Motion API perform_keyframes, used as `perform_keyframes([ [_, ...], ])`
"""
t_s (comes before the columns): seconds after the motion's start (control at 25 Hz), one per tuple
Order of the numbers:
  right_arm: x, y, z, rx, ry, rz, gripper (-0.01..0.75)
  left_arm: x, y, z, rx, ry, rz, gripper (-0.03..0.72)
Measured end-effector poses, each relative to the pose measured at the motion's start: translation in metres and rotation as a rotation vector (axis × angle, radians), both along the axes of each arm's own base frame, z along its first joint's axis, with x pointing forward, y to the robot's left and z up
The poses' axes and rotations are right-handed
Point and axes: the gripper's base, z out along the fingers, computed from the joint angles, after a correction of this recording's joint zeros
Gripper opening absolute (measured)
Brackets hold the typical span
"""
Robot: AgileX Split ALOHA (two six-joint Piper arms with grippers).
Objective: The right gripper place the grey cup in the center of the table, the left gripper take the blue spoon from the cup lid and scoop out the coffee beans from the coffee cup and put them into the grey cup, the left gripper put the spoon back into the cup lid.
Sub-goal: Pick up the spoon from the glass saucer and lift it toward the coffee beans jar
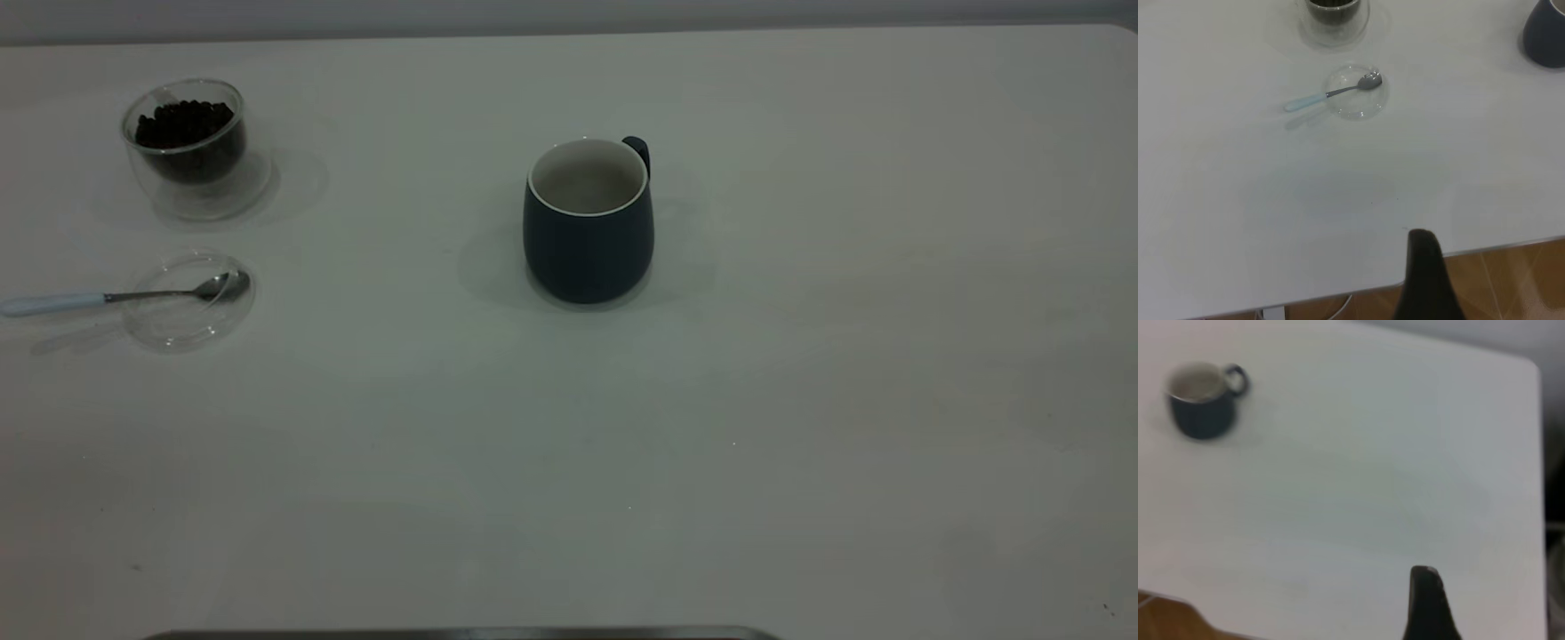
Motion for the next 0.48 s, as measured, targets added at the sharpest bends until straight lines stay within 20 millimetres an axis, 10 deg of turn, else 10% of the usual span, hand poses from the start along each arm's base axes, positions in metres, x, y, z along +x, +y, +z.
perform_keyframes([
  [0.48, 0.006, 0.012, -0.051, 0.062, -0.007, -0.143, 0.461, 0.000, 0.000, 0.000, -0.001, 0.000, 0.001, 0.582],
])
